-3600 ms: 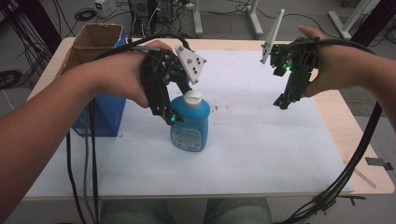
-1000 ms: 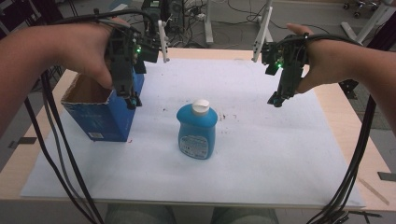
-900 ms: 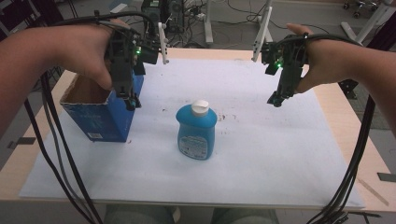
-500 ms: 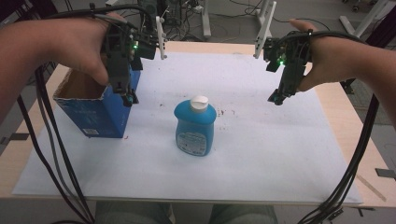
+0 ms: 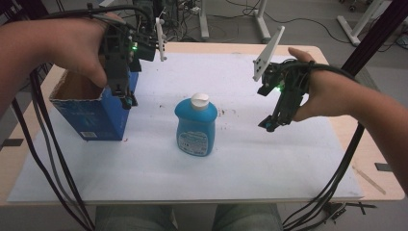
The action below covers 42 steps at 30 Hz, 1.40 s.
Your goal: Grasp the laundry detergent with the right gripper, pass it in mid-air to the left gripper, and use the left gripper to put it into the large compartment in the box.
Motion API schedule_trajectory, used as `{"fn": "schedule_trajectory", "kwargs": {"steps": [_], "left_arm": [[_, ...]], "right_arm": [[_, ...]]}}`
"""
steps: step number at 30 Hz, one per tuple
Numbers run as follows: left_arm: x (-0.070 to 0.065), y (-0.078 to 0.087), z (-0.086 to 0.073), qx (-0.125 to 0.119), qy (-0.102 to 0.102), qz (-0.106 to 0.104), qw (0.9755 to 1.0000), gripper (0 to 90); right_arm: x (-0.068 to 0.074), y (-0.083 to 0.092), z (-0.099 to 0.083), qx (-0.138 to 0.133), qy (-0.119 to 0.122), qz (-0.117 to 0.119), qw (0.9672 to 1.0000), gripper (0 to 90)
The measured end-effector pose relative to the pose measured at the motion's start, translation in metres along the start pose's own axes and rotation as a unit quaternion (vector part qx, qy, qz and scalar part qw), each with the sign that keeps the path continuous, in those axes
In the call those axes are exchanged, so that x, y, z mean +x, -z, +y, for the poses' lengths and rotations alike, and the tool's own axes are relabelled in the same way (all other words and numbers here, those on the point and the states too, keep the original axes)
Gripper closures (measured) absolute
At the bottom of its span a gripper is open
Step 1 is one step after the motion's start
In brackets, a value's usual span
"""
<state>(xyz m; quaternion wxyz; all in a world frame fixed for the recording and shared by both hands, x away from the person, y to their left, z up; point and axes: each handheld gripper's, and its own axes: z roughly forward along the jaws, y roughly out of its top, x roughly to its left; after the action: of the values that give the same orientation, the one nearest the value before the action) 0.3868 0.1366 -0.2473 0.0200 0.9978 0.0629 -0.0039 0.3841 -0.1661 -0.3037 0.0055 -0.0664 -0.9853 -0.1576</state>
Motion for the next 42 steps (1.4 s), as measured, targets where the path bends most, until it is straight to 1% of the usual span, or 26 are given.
{"fn": "schedule_trajectory", "kwargs": {"steps": [1,3,5,7,8,9,10,11,12,16,17,20,26,28,32,40,42], "left_arm": [[-0.001,0.0,0.0,0.0,0.001,0.001,1.0,1.7],[-0.002,0.001,-0.001,0.001,0.002,0.002,1.0,1.7],[-0.002,0.001,-0.001,0.002,0.001,0.001,1.0,1.7],[-0.003,0.001,-0.001,0.003,0.001,0.003,1.0,1.7],[-0.003,0.001,-0.001,0.003,0.001,0.003,1.0,1.7],[-0.005,0.001,0.0,0.001,0.0,0.002,1.0,1.7],[-0.005,0.001,0.001,0.004,-0.002,0.001,1.0,1.7],[-0.006,0.001,0.001,0.0,-0.001,0.003,1.0,1.7],[-0.006,0.001,0.002,0.001,-0.002,0.002,1.0,1.7],[-0.007,0.002,0.004,0.001,-0.005,0.002,1.0,1.7],[-0.007,0.002,0.004,0.002,-0.005,0.001,1.0,1.7],[-0.008,0.002,0.005,0.002,-0.005,0.002,1.0,1.7],[-0.009,0.003,0.006,0.001,-0.006,0.003,1.0,1.7],[-0.009,0.003,0.006,0.0,-0.007,0.003,1.0,1.7],[-0.011,0.004,0.006,-0.001,-0.006,0.003,1.0,1.7],[-0.011,0.004,0.005,-0.001,-0.009,0.004,1.0,1.7],[-0.011,0.004,0.005,0.0,-0.006,0.004,1.0,1.7]], "right_arm": [[0.003,-0.002,0.0,-0.003,-0.004,0.0,1.0,1.0],[0.007,-0.009,-0.001,-0.024,0.0,0.004,0.9997,1.0],[0.012,-0.016,-0.002,-0.04,-0.005,0.009,0.9992,1.0],[0.017,-0.022,-0.003,-0.052,-0.012,0.009,0.9985,1.0],[0.017,-0.022,-0.003,-0.052,-0.012,0.009,0.9985,1.0],[0.021,-0.029,-0.004,-0.076,-0.019,0.011,0.9969,1.0],[0.021,-0.03,-0.004,-0.084,-0.021,0.012,0.9962,0.9],[0.023,-0.032,-0.005,-0.094,-0.025,0.012,0.9952,1.0],[0.024,-0.034,-0.005,-0.103,-0.027,0.012,0.9943,1.0],[0.028,-0.041,-0.005,-0.132,-0.033,0.007,0.9906,1.0],[0.029,-0.043,-0.005,-0.139,-0.039,0.007,0.9896,1.0],[0.033,-0.048,-0.004,-0.158,-0.05,0.004,0.9861,1.0],[0.039,-0.059,0.001,-0.197,-0.058,0.004,0.9787,1.0],[0.042,-0.063,0.003,-0.204,-0.062,0.003,0.977,0.9],[0.045,-0.071,0.006,-0.215,-0.063,0.001,0.9745,1.0],[0.045,-0.083,0.011,-0.237,-0.071,0.004,0.969,1.0],[0.045,-0.085,0.012,-0.242,-0.073,0.007,0.9674,0.9]]}}
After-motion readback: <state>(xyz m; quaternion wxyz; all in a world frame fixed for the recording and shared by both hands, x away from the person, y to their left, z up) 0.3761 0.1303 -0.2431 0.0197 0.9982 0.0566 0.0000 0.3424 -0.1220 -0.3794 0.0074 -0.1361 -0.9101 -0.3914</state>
